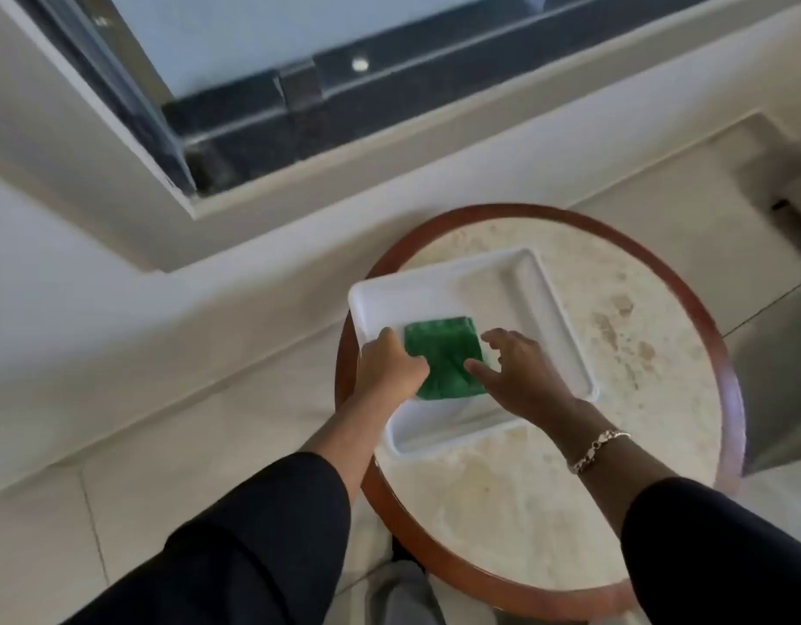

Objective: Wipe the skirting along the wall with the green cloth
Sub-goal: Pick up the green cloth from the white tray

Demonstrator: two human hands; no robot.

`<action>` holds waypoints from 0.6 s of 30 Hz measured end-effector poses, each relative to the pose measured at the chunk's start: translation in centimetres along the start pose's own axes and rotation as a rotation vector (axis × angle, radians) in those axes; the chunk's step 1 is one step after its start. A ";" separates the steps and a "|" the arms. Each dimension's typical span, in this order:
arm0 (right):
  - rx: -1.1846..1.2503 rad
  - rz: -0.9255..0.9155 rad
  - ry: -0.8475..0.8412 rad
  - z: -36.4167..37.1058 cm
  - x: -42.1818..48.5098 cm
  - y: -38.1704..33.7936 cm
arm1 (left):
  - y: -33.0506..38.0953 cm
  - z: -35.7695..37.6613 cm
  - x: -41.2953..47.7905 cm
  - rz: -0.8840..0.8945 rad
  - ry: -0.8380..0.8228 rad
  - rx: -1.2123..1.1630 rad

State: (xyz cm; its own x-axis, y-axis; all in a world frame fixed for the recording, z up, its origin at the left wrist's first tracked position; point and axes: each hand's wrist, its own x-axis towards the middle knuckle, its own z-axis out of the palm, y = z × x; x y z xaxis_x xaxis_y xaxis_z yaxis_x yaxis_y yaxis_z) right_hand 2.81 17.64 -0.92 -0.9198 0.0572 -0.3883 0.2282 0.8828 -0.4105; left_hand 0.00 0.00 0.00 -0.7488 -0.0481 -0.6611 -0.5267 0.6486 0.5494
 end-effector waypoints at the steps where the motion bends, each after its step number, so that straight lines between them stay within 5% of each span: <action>1: 0.019 0.021 0.023 0.8 0.4 0.2 | 0.1 0.7 0.7 -0.043 0.027 -0.028; 10: 0.252 0.078 0.207 3.9 1.6 0.1 | 0.3 3.9 1.9 -0.143 0.187 -0.302; 18: 0.498 -0.064 0.323 1.5 -3.6 -6.4 | -3.2 -1.4 -4.7 0.048 0.337 -0.649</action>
State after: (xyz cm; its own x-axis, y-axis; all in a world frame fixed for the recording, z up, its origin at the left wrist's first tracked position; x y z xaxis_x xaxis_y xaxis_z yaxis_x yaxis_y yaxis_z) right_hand 5.10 11.08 1.87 -0.9693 0.2190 -0.1117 0.2198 0.5685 -0.7928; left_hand 4.59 -2.91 2.07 -0.8051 -0.3299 -0.4929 -0.5442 0.0802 0.8351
